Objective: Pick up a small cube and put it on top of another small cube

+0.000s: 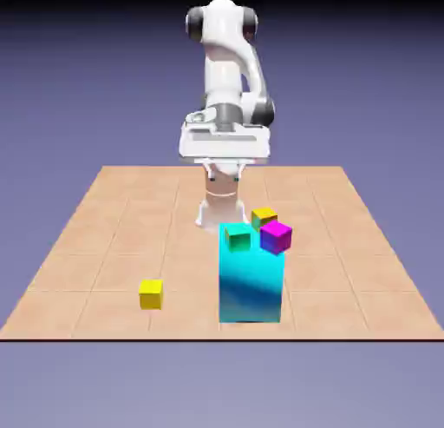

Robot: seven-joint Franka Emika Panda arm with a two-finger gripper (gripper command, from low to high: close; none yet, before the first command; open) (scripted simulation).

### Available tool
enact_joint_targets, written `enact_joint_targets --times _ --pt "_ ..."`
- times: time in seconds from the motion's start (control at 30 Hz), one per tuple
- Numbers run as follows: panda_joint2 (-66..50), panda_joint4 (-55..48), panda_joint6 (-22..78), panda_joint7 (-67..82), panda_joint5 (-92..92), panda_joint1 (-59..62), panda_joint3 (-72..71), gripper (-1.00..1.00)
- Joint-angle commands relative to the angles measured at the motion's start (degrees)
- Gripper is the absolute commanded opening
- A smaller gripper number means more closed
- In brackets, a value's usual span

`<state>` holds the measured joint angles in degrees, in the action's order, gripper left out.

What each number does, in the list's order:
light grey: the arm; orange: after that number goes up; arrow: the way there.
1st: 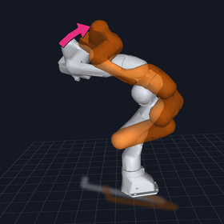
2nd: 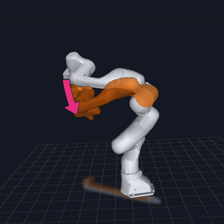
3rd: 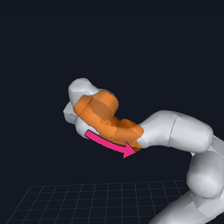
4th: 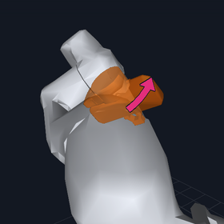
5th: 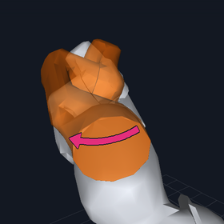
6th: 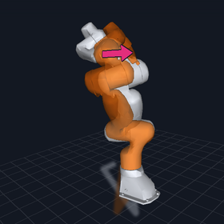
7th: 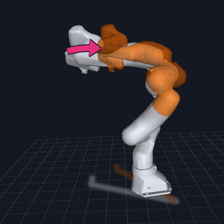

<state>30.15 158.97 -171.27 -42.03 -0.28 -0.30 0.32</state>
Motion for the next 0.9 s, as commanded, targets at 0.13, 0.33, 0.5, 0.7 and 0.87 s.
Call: enact_joint_targets --times 0.13,0.33,0.5,0.7,0.87 --pt "-10.39 -8.43 11.36 1.78 -1.16 1.59 1.32 0.0" --pt "-22.84 -18.55 24.99 3.92 -2.56 3.5 2.91 0.0" --pt "-33.23 -26.98 36.35 5.71 -3.72 5.09 4.23 0.0" --pt "-45.69 -37.1 49.99 7.85 -5.12 6.99 5.81 0.0" --pt "-56.07 -45.53 61.35 9.63 -6.28 8.58 7.14 0.0"
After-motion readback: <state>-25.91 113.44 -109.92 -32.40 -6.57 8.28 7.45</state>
